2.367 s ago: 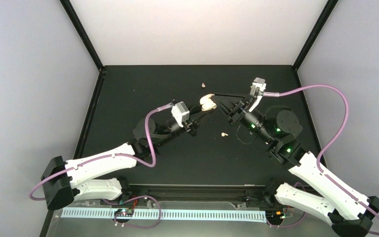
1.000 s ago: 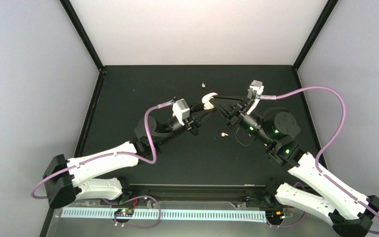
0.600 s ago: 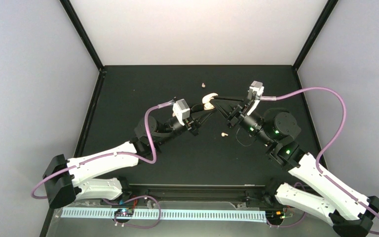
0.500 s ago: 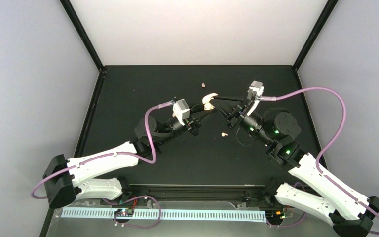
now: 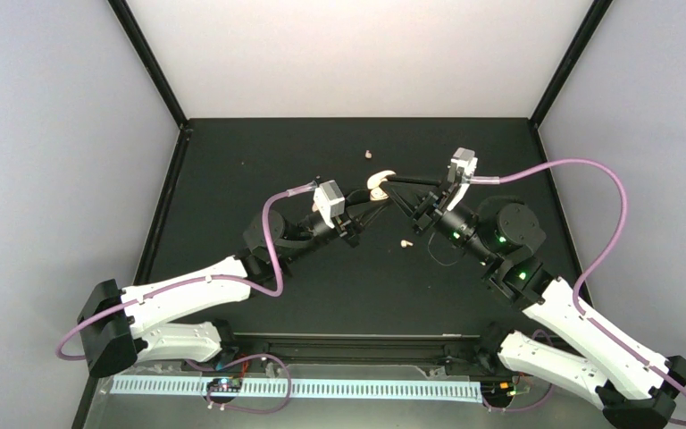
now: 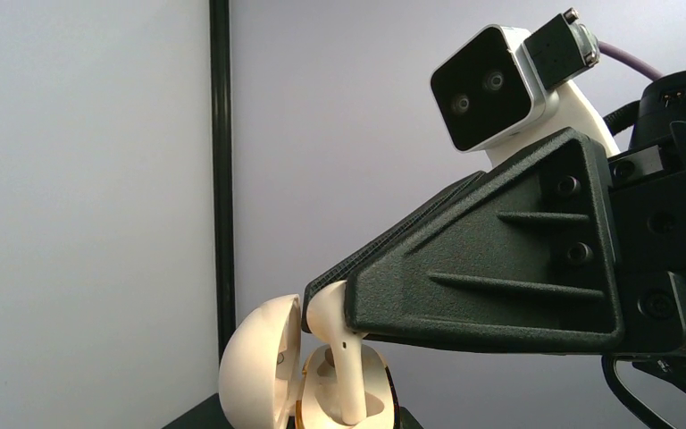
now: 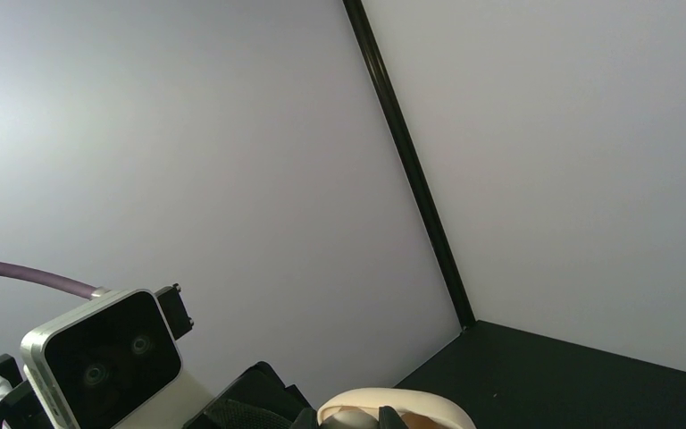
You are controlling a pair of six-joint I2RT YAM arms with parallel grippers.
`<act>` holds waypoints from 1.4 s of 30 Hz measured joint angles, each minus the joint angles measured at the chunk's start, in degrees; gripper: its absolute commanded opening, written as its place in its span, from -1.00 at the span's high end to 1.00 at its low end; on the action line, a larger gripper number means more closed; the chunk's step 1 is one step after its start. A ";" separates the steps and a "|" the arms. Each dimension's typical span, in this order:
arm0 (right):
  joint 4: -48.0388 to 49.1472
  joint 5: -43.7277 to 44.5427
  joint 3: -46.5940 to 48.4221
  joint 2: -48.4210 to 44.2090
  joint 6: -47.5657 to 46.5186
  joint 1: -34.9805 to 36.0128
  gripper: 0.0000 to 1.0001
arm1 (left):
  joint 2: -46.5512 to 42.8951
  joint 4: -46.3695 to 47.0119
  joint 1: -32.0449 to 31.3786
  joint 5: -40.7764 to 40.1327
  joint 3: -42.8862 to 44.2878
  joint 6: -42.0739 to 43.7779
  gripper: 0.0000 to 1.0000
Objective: Insert the wireless bluetooth earbuds into the charging case
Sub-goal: Place the earbud in the charging case.
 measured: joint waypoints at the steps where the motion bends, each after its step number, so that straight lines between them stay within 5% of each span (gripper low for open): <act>1: -0.04 0.00 0.00 0.00 0.00 0.00 0.78 | 0.00 0.00 0.00 0.02 0.00 0.00 0.97; 28: -3.82 3.15 0.68 -0.37 3.23 0.22 0.98 | -0.28 -1.64 -0.02 -0.24 -0.02 2.84 0.97; 42: -2.91 2.93 0.68 -2.64 6.32 0.92 0.98 | 0.37 7.48 -0.39 2.75 -2.03 11.78 0.97</act>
